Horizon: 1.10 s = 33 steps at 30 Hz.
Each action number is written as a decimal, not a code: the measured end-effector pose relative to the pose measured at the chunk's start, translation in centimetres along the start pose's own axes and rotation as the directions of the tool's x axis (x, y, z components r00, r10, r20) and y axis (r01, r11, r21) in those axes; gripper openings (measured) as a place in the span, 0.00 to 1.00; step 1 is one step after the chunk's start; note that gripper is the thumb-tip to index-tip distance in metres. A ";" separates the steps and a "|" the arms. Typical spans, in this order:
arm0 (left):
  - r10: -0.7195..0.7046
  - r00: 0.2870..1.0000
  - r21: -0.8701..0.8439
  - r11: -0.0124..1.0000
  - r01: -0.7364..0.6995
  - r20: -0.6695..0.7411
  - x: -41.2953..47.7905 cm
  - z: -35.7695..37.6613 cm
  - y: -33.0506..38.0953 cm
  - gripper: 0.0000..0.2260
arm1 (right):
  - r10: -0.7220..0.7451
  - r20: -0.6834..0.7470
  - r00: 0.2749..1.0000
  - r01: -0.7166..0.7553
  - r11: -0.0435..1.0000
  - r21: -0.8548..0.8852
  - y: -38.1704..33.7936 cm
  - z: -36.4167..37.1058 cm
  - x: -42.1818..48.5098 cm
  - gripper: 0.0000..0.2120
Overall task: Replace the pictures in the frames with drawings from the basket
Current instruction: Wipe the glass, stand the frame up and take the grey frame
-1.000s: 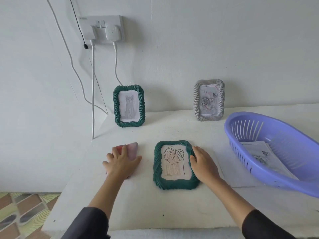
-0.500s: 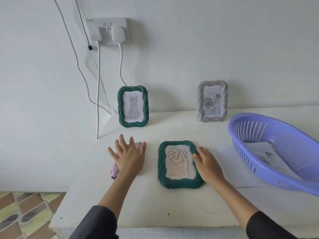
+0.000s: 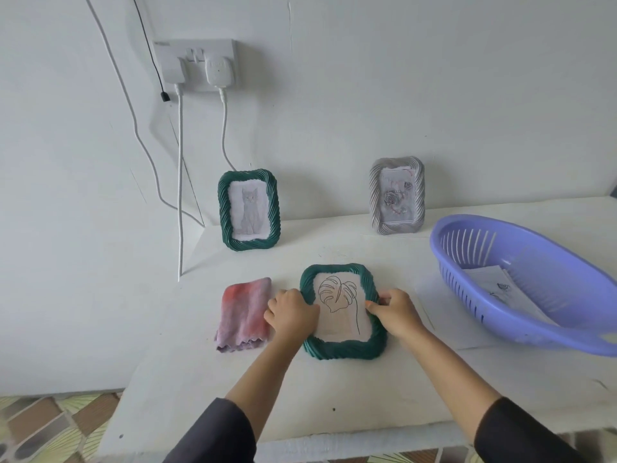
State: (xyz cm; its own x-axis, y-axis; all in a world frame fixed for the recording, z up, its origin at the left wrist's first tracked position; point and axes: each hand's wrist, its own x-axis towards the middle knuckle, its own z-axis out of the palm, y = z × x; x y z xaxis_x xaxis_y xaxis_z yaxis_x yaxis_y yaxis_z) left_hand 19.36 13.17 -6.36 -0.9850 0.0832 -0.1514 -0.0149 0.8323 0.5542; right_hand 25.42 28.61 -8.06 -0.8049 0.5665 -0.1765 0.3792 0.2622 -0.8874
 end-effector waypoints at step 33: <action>0.080 0.996 -0.771 0.636 -0.029 0.028 22.8 -1.7 9.4 0.17 | -0.093 0.126 0.988 0.018 0.867 0.497 -11.3 1.9 23.9 0.14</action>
State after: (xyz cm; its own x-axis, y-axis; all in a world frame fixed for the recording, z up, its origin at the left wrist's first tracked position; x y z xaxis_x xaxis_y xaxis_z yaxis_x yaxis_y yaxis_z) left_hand -3.51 21.94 -3.18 -0.9777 0.1649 -0.1297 -0.1134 0.1047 0.9880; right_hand 1.04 37.65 -3.04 -0.8881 0.4361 -0.1453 0.0871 -0.1507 -0.9847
